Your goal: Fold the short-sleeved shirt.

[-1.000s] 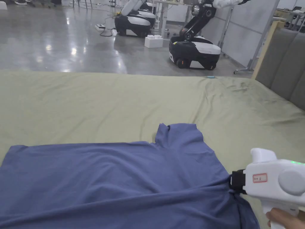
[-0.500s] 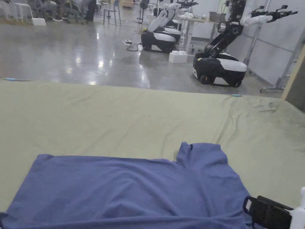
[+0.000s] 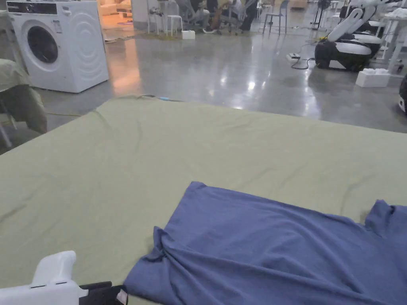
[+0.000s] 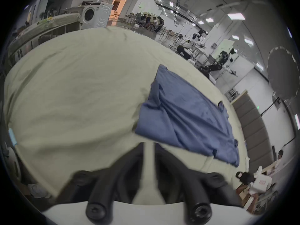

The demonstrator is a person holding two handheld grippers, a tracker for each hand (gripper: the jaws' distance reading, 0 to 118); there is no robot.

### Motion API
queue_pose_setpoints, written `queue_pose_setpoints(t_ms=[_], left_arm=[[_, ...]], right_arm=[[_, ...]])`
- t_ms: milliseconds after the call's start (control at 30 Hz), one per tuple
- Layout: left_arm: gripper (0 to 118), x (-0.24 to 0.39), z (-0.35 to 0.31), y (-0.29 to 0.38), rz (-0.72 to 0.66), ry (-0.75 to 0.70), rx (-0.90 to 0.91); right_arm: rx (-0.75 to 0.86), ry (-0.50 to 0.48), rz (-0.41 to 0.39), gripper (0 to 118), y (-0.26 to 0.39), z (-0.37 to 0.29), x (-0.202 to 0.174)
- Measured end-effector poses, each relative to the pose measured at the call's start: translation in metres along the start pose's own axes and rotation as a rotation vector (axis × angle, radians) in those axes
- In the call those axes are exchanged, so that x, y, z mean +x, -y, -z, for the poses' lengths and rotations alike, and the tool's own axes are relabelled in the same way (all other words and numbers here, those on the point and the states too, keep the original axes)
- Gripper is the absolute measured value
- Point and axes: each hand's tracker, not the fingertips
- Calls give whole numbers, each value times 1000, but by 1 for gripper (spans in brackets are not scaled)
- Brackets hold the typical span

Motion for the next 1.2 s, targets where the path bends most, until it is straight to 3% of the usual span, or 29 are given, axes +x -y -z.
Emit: queue_pose_setpoints(t_ms=[33,67,100,233,267,333,367,433,467,500,533,600,633,700,767,833,900,967,1033,1067,1100,1133,1167,1200], left_arm=[[76,-2,10,-9,-15,24,-6],[76,-4,20,-16,-19,38,-19],[96,-4,32,-24,-5,52,-40],[96,16,72,-42,145,-3,-113],[92,16,81,-36,189,-28,-132],[65,22,96,-33,249,-197,-209],[63,25,88,-34,283,-182,-168],[38,38,73,-24,303,-169,-165],[32,39,69,-21,317,-181,-163],[29,38,65,-18,313,-164,-161],[27,42,58,-13,311,-151,-166],[20,41,54,-12,276,-141,-162],[18,40,54,-11,258,-129,-160],[15,40,56,-9,247,-122,-169],[14,39,58,-8,228,-122,-173],[14,37,60,-8,226,-121,-175],[14,39,57,-7,229,-118,-172],[14,39,55,-9,229,-115,-167],[14,40,50,-10,213,-108,-160],[14,39,49,-12,199,-102,-157],[14,39,47,-13,189,-94,-150],[14,39,44,-13,180,-82,-142],[14,40,41,-13,171,-72,-138],[14,39,39,-15,163,-64,-129]], right_arm=[[9,-2,5,3,-6,-3,3],[16,-4,10,3,-9,-4,3],[19,-7,19,3,-12,-5,3],[37,-11,39,3,-20,-10,6],[44,-4,30,3,-22,-11,5],[48,-10,26,3,-24,-16,6],[51,-39,42,3,-25,-16,8],[50,-126,118,3,-29,-15,15],[56,-175,161,3,-31,-14,20],[76,-251,208,12,-33,-13,25],[93,-323,266,33,-35,-11,30],[111,-412,347,94,-41,-9,40],[107,-433,368,99,-45,-7,44],[108,-394,346,99,-54,-7,47],[74,-196,245,99,-67,-4,49],[39,68,76,99,-81,10,44],[26,213,-28,97,-86,27,46],[-40,226,-74,91,-88,44,50],[-63,192,-49,78,-89,57,53],[-81,172,-42,78,-89,61,54],[-99,132,-32,57,-88,64,54],[-114,76,-16,28,-87,68,55],[-99,63,3,12,-86,69,55],[-100,108,-19,12,-87,68,51]])
